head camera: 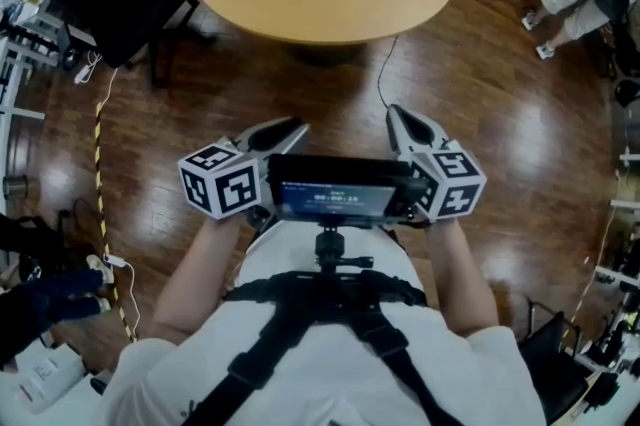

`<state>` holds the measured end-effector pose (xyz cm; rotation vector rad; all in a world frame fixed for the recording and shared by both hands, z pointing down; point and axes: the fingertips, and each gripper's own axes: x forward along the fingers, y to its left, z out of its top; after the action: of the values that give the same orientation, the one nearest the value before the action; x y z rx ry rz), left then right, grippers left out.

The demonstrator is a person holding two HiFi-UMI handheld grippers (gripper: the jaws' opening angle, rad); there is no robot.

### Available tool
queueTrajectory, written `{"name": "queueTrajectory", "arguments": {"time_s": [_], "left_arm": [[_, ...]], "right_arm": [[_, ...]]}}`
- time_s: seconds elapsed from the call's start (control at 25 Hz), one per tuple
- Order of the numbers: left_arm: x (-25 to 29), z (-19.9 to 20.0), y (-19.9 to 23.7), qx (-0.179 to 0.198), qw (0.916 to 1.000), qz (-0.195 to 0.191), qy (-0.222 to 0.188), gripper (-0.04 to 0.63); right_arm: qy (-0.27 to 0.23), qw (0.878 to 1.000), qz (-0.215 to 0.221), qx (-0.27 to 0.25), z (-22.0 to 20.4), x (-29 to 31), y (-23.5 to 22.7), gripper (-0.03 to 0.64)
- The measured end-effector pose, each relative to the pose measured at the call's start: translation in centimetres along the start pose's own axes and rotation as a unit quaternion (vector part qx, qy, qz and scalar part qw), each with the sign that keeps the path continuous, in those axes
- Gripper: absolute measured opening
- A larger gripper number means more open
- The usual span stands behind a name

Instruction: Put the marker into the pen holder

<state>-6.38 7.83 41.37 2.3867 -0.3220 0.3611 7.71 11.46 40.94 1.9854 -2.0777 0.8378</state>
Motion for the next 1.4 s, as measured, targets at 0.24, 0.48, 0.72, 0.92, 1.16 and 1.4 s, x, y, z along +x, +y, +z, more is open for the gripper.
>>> {"name": "queueTrajectory", "arguments": {"time_s": [0.24,0.48,0.72,0.92,1.16,1.4], "left_arm": [[0.4,-0.6,-0.6,-0.003,1.0000,-0.007,0.002,0.100],[0.5,-0.6,-1.0,-0.001,0.9999,-0.009,0.005,0.100],[0.6,-0.8,-0.8,-0.001,0.9999,-0.011,0.007,0.100],[0.8,-0.9,-0.8,0.000,0.9999,-0.009,0.009,0.100],[0.6,-0.7,-1.0,0.000,0.9999,-0.011,0.009,0.100],[0.5,-0.8,-1.2,0.001,0.9998,-0.014,0.011,0.100]], "right_arm": [[0.004,1.000,0.005,-0.004,-0.2,-0.5,-0.1,0.003],[0.009,1.000,0.005,-0.004,-0.4,-0.5,0.0,0.003],[0.011,1.000,0.008,-0.007,-0.5,-0.2,0.1,0.003],[0.013,1.000,0.012,-0.007,-0.7,0.1,0.0,0.003],[0.017,1.000,0.011,-0.007,-0.7,-0.1,0.2,0.003],[0.017,1.000,0.010,-0.007,-1.0,-0.5,0.2,0.003]]}}
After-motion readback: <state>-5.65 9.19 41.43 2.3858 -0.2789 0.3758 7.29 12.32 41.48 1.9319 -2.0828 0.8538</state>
